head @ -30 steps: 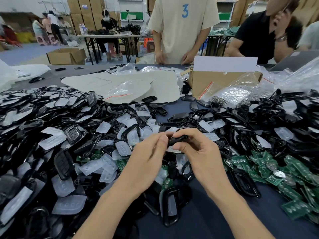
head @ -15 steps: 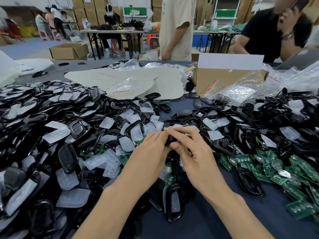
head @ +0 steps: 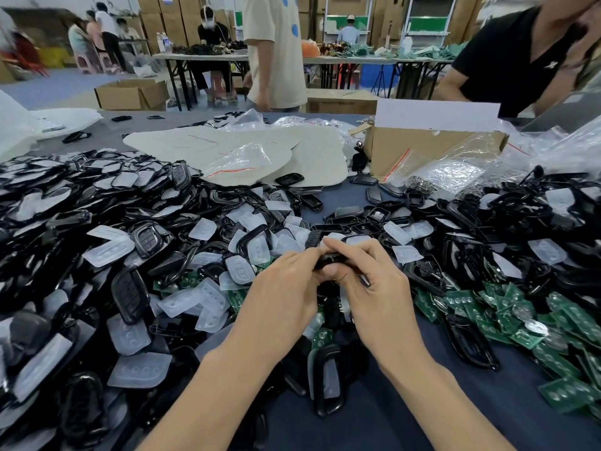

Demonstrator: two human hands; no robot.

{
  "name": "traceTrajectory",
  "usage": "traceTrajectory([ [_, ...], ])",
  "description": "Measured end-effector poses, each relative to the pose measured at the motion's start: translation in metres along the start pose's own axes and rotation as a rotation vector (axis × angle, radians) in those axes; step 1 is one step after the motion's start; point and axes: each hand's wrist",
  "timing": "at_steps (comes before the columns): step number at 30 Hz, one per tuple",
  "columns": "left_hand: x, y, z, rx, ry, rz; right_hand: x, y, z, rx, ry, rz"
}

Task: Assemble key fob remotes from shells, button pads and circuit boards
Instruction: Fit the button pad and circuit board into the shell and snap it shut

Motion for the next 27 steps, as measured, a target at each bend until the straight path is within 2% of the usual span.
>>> traceTrajectory([
  [5, 0.0004, 0.0, -0.0004, 0.028, -0.001, 0.063, 0.0011, 0.0015, 0.0006, 0.029, -0.006, -0.004],
  [11, 0.0002, -0.0019, 0.0002, 0.03, 0.013, 0.106, -0.004, 0.0022, -0.001, 0.075, -0.105, -0.165],
  [15, 0.0028, -0.0028, -0.0017, 0.012, 0.1, 0.198, -0.0044, 0.0043, -0.0033, 0.112, -0.163, -0.269],
  [23, 0.0067, 0.0, -0.0029, 0.2, 0.029, 0.236, -0.0052, 0.0053, -0.0091, 0.111, -0.17, -0.514],
  [27, 0.0071, -0.0006, -0.0028, 0.226, 0.006, 0.224, -0.004, 0.0056, -0.0081, 0.086, -0.178, -0.557],
])
Point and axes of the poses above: each hand's wrist, its own z-axis away from the middle knuckle, its own y-axis out of the back of the hand, x = y × z, and after that the axes turned 8 degrees about y, right-handed
